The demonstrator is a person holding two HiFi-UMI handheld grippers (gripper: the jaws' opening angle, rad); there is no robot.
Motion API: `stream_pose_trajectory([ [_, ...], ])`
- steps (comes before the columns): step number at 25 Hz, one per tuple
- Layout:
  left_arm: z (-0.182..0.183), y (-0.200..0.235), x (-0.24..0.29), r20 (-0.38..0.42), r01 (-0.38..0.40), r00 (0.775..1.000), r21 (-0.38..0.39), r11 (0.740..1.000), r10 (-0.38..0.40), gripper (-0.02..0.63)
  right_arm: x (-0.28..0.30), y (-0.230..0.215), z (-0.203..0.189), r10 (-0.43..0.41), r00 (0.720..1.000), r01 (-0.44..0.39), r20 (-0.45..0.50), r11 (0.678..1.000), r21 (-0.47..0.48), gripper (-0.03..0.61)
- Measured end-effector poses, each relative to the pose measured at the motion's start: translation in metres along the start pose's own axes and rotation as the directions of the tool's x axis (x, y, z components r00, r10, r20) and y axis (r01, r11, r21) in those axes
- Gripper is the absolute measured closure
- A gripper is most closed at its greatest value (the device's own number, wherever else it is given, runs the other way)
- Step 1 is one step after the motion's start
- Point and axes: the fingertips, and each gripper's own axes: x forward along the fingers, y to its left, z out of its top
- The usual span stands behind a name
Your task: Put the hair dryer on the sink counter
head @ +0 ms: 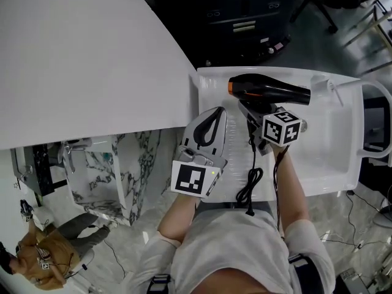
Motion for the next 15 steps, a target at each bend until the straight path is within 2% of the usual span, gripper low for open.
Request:
stream_pose_trajectory([
  [10,-0.002,0.004,0.003,-0.009,-0.011,1.000,-0.001,1.000,0.011,0.601,0.011,-0.007,-0.011,0.036,0.998,-0.032,-0.046,0.996,0.082,0.397],
  [15,-0.001,0.004,0.004,-0.010,-0.016,1.000,-0.002,1.000,0.016,0.601,0.011,-0.006,-0.011,0.025,0.998,-0.020,-0.058,0.996,0.084,0.397],
])
